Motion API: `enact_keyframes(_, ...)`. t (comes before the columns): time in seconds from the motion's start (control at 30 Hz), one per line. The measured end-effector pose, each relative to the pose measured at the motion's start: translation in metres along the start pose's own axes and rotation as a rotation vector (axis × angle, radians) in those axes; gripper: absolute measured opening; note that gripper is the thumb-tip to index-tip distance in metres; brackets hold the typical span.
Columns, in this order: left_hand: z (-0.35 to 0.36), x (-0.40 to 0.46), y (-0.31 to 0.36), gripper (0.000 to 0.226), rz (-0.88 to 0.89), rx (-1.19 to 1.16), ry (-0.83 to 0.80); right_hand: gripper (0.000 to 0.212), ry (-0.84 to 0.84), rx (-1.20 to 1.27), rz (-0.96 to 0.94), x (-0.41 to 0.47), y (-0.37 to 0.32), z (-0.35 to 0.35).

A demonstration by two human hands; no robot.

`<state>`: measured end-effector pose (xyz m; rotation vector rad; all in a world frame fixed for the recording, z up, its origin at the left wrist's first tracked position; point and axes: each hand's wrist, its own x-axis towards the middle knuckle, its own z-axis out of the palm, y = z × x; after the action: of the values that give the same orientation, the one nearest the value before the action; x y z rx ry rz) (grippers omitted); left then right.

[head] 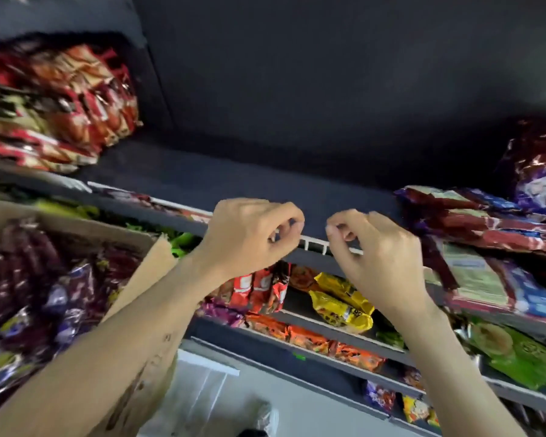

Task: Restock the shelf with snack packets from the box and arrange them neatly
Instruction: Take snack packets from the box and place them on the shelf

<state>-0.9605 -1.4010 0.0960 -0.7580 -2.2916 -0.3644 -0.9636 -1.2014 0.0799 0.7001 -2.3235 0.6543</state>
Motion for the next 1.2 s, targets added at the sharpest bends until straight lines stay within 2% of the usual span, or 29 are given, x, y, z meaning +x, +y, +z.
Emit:
enact_keyframes(0.07, -0.032, -0.042, -0.018, 0.015, -0.094, 0.062, -0.117, 0.022, -0.192, 0.119, -0.014, 0.005, -0.023, 0.026)
enact_keyframes(0.2, -0.096, -0.140, -0.060, 0.022, -0.465, 0.160, -0.308, 0.026, -0.508, 0.339, -0.092, 0.016, -0.079, 0.083)
enact_keyframes(0.33, -0.139, -0.240, -0.113, 0.029, -0.811, 0.085, -0.271, 0.021, -0.657, 0.528, -0.153, 0.030, -0.138, 0.151)
enact_keyframes(0.47, -0.151, -0.330, -0.174, 0.023, -1.079, 0.136, -0.217, 0.032, -0.841, 0.549, -0.177, 0.052, -0.196, 0.228)
enact_keyframes(0.63, -0.157, -0.380, -0.234, 0.029, -1.177, 0.175, -0.150, 0.043, -0.931, 0.385, -0.214, 0.076, -0.250, 0.317)
enact_keyframes(0.8, -0.168, -0.405, -0.282, 0.025, -1.201, 0.182, -0.018, 0.053, -0.943, 0.408, -0.163, 0.095, -0.301, 0.379)
enact_keyframes(0.9, -0.171, -0.416, -0.308, 0.029, -1.210, 0.207, -0.047, 0.059, -0.904, 0.406, -0.144, 0.100, -0.330, 0.415)
enact_keyframes(1.07, -0.158, -0.427, -0.342, 0.054, -1.190, 0.223, -0.191, 0.072, -0.912, 0.398, -0.018, 0.111, -0.367, 0.469)
enact_keyframes(1.2, -0.146, -0.430, -0.361, 0.060, -1.144, 0.246, -0.233, 0.058, -0.874, 0.413, 0.056, 0.119, -0.386, 0.494)
